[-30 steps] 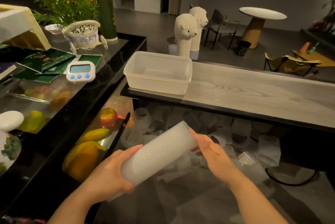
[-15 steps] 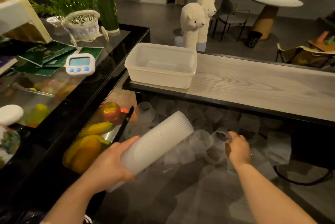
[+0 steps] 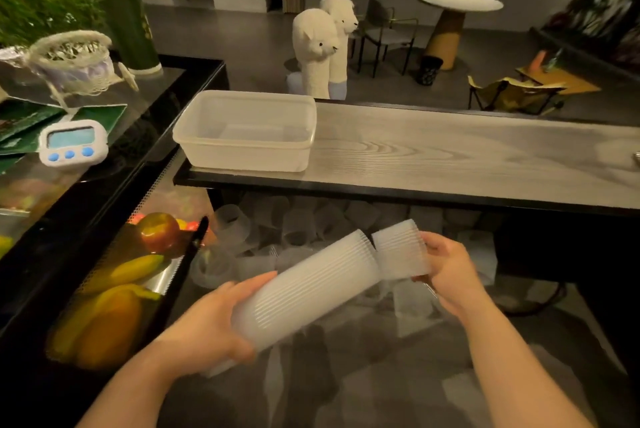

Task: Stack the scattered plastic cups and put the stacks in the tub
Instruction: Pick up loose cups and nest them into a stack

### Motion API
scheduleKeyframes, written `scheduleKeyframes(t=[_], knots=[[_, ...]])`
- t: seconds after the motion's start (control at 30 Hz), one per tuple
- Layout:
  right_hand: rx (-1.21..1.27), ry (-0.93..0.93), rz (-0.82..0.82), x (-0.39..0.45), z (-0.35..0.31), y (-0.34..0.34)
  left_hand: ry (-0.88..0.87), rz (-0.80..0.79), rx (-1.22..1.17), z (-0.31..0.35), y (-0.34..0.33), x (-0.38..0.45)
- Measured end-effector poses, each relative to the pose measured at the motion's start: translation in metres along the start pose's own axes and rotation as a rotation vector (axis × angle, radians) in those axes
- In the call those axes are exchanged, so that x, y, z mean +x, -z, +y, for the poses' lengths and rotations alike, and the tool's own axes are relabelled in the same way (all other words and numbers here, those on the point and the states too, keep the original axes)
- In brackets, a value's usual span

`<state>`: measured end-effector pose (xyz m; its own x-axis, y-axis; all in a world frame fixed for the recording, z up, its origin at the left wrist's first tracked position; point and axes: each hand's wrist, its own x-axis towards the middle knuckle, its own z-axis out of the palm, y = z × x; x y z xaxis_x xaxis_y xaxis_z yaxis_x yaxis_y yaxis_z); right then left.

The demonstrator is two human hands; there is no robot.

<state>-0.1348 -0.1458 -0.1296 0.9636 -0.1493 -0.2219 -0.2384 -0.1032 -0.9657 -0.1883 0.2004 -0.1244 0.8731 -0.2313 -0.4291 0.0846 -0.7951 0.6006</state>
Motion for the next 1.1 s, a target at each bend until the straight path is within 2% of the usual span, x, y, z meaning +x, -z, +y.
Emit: scheduleKeyframes(t=[0.1,0.27,0.4,0.63,0.83,0.97,1.0,1.03,1.1], knots=[[-0.029,-0.01,-0.05,-0.006,-0.008,0.011,-0.065,-0.015,-0.022,0.01,0.0,0.004],[-0.052,-0.036,-0.037,-0.009,-0.007,0.026,-0.085,-0.046,-0.033,0.022,-0.006,0.011],[0.069,-0.067,-0.036,-0.009,-0.009,0.046,-0.121,-0.043,-0.058,0.036,-0.014,0.012],[0.224,-0.13,-0.022,0.001,-0.001,0.078,-0.059,-0.118,-0.032,0.062,-0.023,0.008],[-0.146,-0.046,-0.301,0.004,0.005,0.068,-0.04,-0.109,0.01,0.089,-0.046,0.013],[-0.109,-0.091,-0.373,0.018,0.027,0.081,0.009,-0.071,0.032,0.099,-0.058,0.02],[-0.124,-0.106,-0.304,0.023,0.037,0.088,0.027,-0.056,0.026,0.101,-0.061,0.021],[-0.2,-0.099,-0.147,0.027,0.049,0.095,0.048,-0.037,0.02,0.103,-0.064,0.023],[-0.463,-0.029,0.308,0.036,0.07,0.116,0.09,0.004,0.02,0.104,-0.071,0.024]])
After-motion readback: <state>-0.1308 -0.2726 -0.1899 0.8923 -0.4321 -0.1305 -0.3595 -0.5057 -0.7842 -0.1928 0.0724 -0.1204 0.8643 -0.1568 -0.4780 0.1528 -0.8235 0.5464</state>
